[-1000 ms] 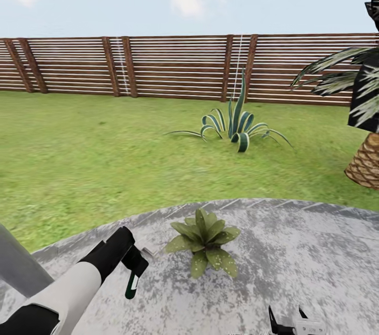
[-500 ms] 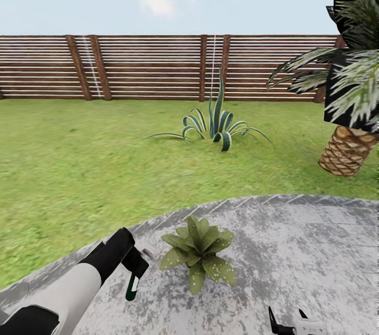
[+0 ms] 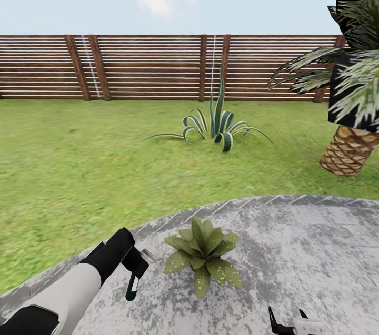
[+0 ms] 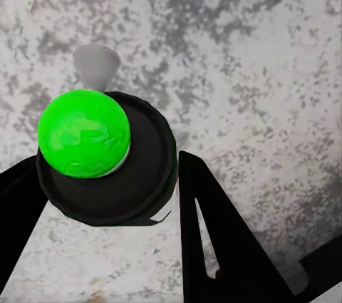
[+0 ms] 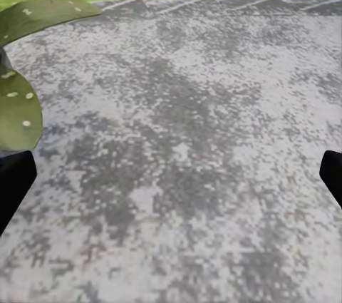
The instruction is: Pick up the pesticide atomizer in the garden and spray insectifuge to fully cover both potted plants in the garden.
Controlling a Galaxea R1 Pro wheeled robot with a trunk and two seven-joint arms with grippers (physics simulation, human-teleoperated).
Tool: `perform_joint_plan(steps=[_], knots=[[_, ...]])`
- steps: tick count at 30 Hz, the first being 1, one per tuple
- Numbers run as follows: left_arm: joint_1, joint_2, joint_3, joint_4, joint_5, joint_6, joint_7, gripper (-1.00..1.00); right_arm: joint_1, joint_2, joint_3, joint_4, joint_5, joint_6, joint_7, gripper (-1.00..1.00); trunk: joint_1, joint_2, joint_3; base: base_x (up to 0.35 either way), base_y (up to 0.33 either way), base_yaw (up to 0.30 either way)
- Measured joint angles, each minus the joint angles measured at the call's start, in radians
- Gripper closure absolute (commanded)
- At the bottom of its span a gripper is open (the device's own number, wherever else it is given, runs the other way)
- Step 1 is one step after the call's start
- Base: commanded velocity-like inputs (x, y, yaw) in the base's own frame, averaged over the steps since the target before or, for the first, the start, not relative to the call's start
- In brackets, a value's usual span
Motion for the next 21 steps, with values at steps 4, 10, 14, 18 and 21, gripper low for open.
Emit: perform_joint_plan(steps=[4,10,14,18,21], knots=[[0.0,0.0,0.0,0.001,0.0,0.0,0.0,1.0,0.0,-0.001,0.0,0.0,0.0,0.0,-0.001,-1.0,0.0,0.0,0.0,0.011,0.009,0.0],[0.0,0.0,0.001,0.002,0.0,0.0,0.0,1.0,0.0,0.0,-0.001,0.0,-0.003,0.001,-0.003,-1.0,0.0,0.0,0.001,0.0,0.055,-0.174],[0.0,0.0,0.001,0.002,0.0,0.0,0.0,1.0,0.0,0.0,-0.001,0.0,-0.003,0.001,-0.004,-1.0,0.0,0.0,0.001,0.0,0.105,-0.294],[0.001,0.0,0.001,0.002,0.0,0.0,0.0,1.0,0.0,0.0,-0.001,0.0,-0.003,0.001,-0.005,-1.0,0.0,0.0,0.001,0.0,0.107,-0.298],[0.001,0.0,0.001,0.002,-0.001,0.0,0.0,1.0,0.0,0.0,-0.001,0.0,-0.003,0.001,-0.005,-1.0,0.0,0.0,0.001,0.0,0.135,-0.163]])
